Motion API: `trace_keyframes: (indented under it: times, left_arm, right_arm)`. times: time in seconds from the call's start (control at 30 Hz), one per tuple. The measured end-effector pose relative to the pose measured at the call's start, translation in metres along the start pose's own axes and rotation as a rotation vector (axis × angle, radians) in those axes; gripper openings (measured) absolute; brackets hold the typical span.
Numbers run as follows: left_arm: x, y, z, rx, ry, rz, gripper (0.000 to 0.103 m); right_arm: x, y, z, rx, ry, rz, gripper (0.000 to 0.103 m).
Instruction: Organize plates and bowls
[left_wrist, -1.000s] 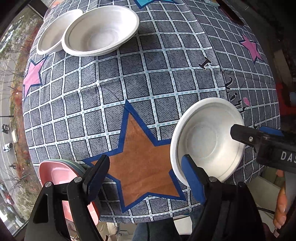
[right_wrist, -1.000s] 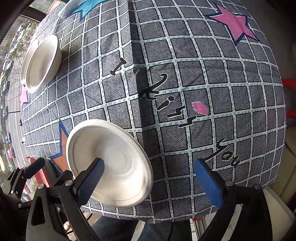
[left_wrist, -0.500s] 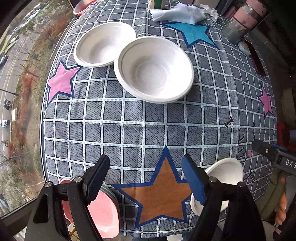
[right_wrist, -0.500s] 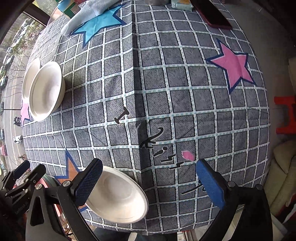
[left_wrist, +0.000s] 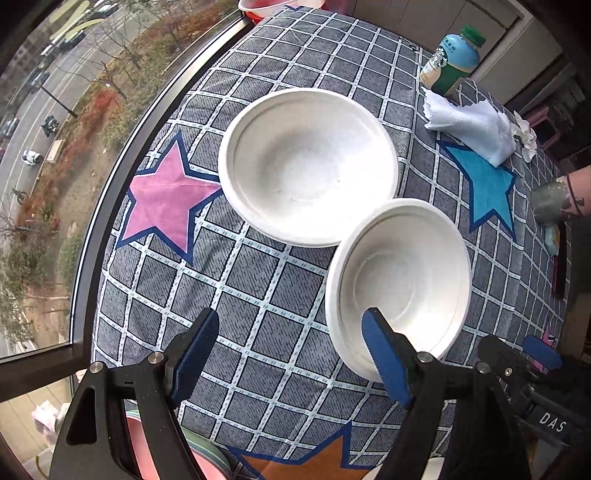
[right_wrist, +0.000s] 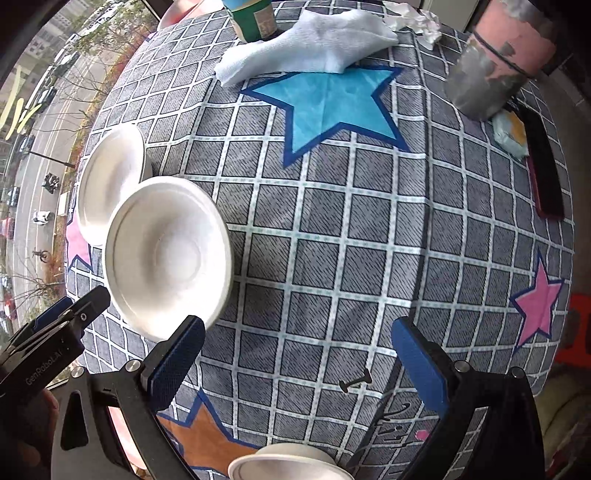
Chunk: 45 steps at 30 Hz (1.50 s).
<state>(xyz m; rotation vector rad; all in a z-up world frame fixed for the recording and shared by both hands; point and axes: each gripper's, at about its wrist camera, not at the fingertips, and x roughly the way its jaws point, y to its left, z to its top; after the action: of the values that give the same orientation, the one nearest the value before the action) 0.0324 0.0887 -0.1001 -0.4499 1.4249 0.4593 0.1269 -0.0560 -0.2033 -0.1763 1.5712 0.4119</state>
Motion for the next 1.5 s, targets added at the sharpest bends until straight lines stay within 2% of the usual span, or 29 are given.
trace_keyframes:
  times: [0.33,0.37,0.4,0.47,0.53,0.57,0.6,0.63,0.67,0.7,0.73,0.93,1.03,1.17,1.3,1.5]
  left_arm:
    - [0.049,-0.001,0.012,-0.066,0.09,0.028,0.081]
    - [0.053,-0.002,0.013,-0.071,0.098,0.02,0.08]
    - [0.061,-0.005,0.017,-0.077,0.107,0.01,0.074]
    - [0.065,-0.006,0.019,-0.087,0.119,-0.03,0.064]
    - [0.066,-0.012,0.02,-0.079,0.115,-0.064,0.05]
    - [0.065,-0.017,0.021,-0.065,0.109,-0.073,0.041]
    - [0.065,-0.024,0.021,-0.045,0.105,-0.071,0.035]
    - [0.065,-0.03,0.022,-0.022,0.105,-0.066,0.032]
    - [0.066,-0.036,0.021,-0.001,0.111,-0.066,0.026]
    - [0.066,-0.042,0.02,0.014,0.111,-0.062,0.026]
    - [0.065,-0.047,0.019,0.03,0.109,-0.055,0.025]
    - [0.064,-0.09,-0.012,0.191,0.124,-0.041,0.025]
    - [0.066,-0.108,-0.033,0.254,0.143,-0.061,0.025]
    - [0.065,-0.136,-0.061,0.368,0.139,-0.041,0.027]
    - [0.063,-0.157,-0.075,0.412,0.149,-0.042,0.027]
    - [0.033,-0.193,-0.1,0.457,0.103,-0.044,0.027]
  right_arm:
    - [0.032,0.032,0.055,-0.05,0.034,0.005,0.101]
    - [0.038,0.036,0.056,-0.049,0.038,-0.001,0.095]
    - [0.041,0.037,0.057,-0.047,0.042,0.002,0.089]
    - [0.055,0.049,0.067,-0.038,0.072,0.013,0.061]
    - [0.065,0.056,0.069,-0.012,0.099,0.052,0.053]
    - [0.063,0.057,0.068,-0.01,0.084,0.068,0.038]
    - [0.062,0.055,0.068,-0.01,0.094,0.107,0.031]
    - [0.058,0.051,0.061,-0.008,0.109,0.127,0.027]
    - [0.058,0.048,0.054,-0.009,0.116,0.126,0.027]
    - [0.055,0.051,0.05,-0.012,0.112,0.13,0.027]
    - [0.054,0.052,0.049,-0.014,0.112,0.129,0.02]
    - [0.047,0.031,0.011,-0.007,0.152,0.127,0.019]
    - [0.041,0.011,-0.008,0.027,0.167,0.13,0.019]
    - [0.036,-0.009,-0.036,0.071,0.19,0.134,0.02]
    - [0.028,-0.019,-0.051,0.109,0.188,0.119,0.02]
    - [0.0,-0.027,-0.059,0.124,0.143,0.122,0.02]
